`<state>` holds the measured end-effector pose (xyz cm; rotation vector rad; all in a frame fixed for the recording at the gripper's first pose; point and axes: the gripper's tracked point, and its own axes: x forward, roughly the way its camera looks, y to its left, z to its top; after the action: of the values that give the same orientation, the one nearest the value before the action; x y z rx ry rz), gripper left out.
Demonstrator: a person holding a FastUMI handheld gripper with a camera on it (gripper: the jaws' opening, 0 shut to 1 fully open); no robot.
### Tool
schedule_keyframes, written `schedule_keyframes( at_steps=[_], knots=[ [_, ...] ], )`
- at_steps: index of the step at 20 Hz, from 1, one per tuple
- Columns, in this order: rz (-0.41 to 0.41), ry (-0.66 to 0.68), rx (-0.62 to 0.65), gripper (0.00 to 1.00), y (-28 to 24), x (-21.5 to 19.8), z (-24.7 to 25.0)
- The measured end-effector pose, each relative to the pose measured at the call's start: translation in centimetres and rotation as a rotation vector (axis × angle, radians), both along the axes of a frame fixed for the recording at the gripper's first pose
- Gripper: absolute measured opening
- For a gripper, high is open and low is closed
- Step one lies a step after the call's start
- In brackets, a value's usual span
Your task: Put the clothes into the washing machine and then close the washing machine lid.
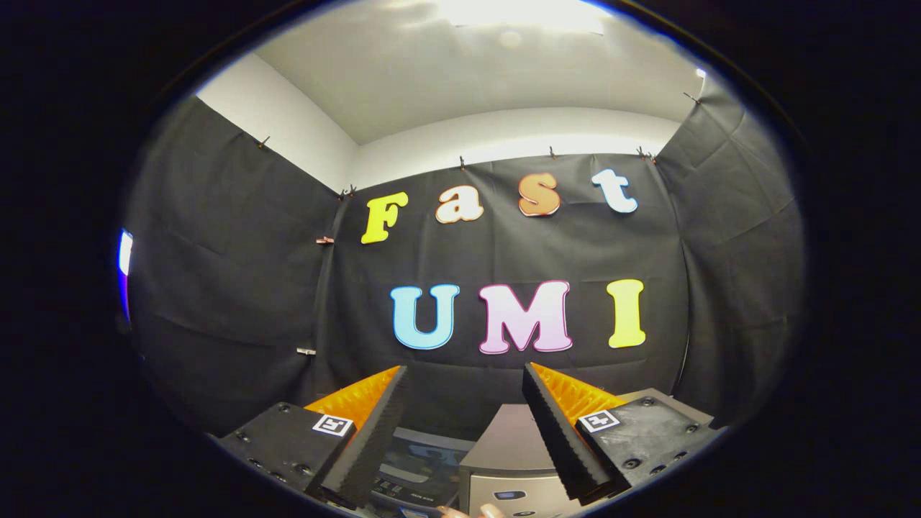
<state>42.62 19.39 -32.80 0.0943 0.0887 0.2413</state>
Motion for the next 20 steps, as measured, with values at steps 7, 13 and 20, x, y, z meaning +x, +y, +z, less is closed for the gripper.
schedule_keyframes(
  at_steps=[7,13,20],
  knots=[
    [-0.128,-0.085,0.01,0.98,-2.5,0.4,1.5],
    [-0.186,-0.074,-0.017,0.98,-4.2,-0.1,1.3],
    [-0.201,-0.098,0.016,0.98,-4.3,-0.1,1.7]
  ],
)
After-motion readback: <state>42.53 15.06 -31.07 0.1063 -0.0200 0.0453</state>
